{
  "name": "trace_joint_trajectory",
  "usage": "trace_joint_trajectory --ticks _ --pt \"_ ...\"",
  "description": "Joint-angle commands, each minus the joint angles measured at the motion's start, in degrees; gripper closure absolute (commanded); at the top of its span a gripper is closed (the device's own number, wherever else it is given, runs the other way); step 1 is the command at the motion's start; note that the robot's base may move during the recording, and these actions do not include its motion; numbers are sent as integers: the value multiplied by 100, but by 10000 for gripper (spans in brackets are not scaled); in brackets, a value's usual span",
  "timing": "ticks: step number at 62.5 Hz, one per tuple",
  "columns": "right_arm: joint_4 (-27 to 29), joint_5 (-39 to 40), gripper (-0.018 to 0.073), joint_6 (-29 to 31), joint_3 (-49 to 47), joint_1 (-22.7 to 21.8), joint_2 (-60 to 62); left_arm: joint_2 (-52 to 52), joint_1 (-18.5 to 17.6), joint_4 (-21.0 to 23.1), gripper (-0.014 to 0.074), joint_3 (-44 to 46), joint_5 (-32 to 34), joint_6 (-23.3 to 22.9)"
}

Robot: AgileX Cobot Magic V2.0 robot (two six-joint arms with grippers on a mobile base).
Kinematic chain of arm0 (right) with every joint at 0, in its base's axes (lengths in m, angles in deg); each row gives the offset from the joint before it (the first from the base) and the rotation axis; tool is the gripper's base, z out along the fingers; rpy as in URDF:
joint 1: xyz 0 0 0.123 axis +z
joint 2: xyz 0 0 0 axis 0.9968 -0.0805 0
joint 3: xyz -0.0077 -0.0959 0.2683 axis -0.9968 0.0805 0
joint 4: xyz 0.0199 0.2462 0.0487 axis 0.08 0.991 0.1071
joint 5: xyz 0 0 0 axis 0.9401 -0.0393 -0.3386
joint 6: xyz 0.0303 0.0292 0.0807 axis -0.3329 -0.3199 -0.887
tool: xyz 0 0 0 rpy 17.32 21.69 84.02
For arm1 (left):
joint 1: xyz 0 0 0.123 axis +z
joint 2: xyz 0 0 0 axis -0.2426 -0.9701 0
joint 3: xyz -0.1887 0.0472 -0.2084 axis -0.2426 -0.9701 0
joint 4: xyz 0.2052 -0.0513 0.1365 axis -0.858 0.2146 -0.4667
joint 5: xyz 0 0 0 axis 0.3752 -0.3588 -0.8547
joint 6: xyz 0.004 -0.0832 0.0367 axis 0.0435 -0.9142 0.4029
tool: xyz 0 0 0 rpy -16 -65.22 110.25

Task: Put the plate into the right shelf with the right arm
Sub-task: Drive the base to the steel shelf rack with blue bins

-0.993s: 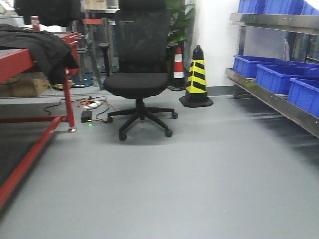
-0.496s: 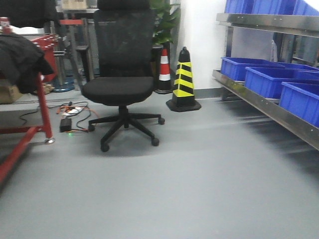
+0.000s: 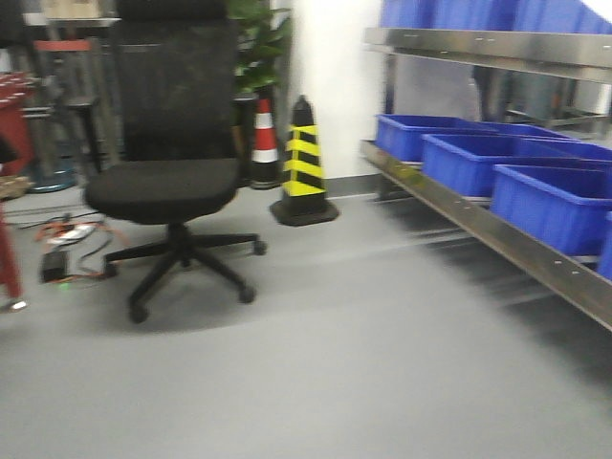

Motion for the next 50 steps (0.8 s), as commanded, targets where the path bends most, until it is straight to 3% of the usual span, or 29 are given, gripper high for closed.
trace_joint_trajectory --ticks 1,50 --pt "32 567 503 21 -178 -21 -37 59 -11 47 724 -59 516 -40" --pt "32 567 503 21 -178 -21 -37 59 -11 47 724 -59 516 -40"
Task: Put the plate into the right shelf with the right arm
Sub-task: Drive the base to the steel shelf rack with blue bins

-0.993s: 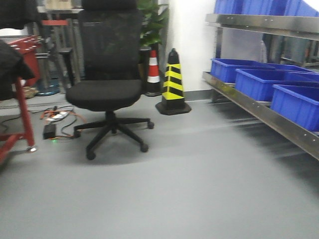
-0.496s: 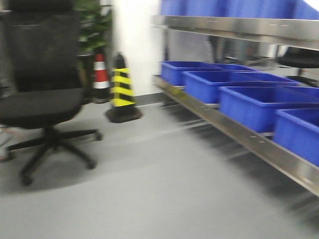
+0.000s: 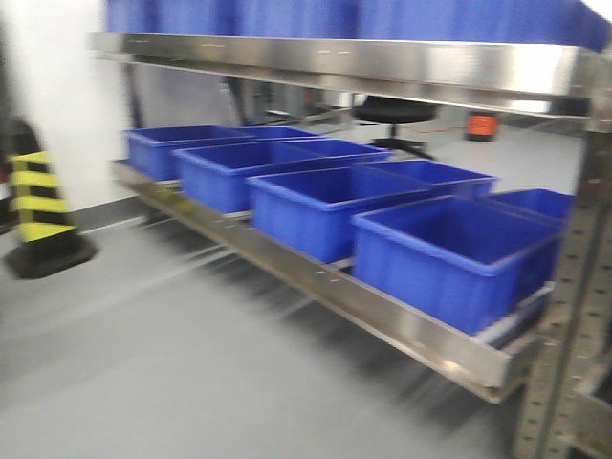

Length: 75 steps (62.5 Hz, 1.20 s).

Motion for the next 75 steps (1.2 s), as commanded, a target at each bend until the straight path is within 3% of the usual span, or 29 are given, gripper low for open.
trace_joint_trajectory --ticks 1,75 --pt "32 557 503 21 -178 -21 -37 59 -11 47 724 -59 516 -40" --pt "32 557 503 21 -178 -21 -37 59 -11 47 724 -59 516 -40"
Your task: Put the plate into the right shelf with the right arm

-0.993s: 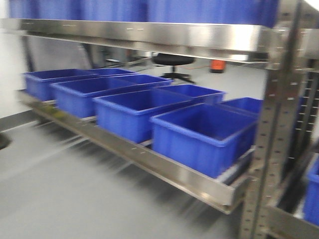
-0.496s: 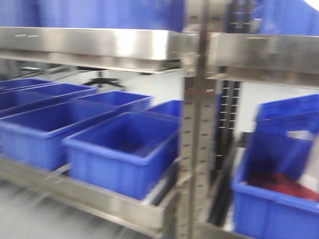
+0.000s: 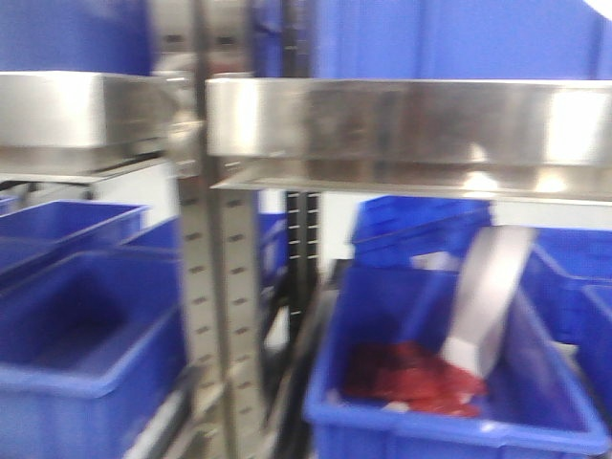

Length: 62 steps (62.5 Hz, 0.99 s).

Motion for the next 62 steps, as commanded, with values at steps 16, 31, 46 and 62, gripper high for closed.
trace_joint_trajectory --ticks 16,31,46,62 --pt "32 557 503 21 -178 -21 -37 59 -11 47 724 -59 516 -40" --pt "32 557 503 21 -178 -21 -37 59 -11 47 724 -59 516 -40" --pt "32 557 503 21 -178 -21 -37 59 -11 47 724 -59 516 -40" --pt "32 578 503 21 -178 -21 -37 59 -11 47 724 -59 516 -40"
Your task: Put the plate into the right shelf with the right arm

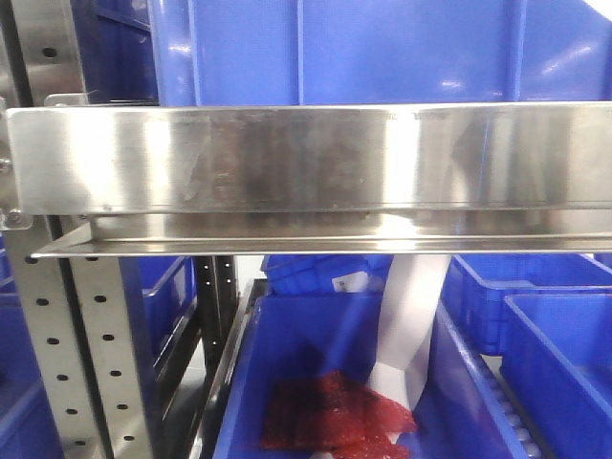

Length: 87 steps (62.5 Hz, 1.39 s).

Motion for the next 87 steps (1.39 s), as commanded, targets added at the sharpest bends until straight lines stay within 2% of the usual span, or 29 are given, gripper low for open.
trace_joint_trajectory --ticks 1,18,30,52,62,74,87 --pt "32 570 503 21 -178 -21 -37 59 -11 47 724 -59 516 -40" --pt "236 723 503 -28 -457 -15 -75 59 -11 47 724 -59 516 -40" --pt "231 722 503 -28 -1400 -15 -534 59 -11 47 724 -59 516 -40" --pt "236 721 503 -28 -3241 38 -2457 59 -11 47 724 -59 516 -40" --pt "236 793 503 -28 -3813 390 -3402 59 -11 47 724 -59 516 -40" --pt "236 1366 503 -28 -4365 832 -4502 59 -11 47 724 -59 516 -40" --pt "236 1469 503 -28 -4584 1104 -5435 59 -11 47 724 -59 516 -40"
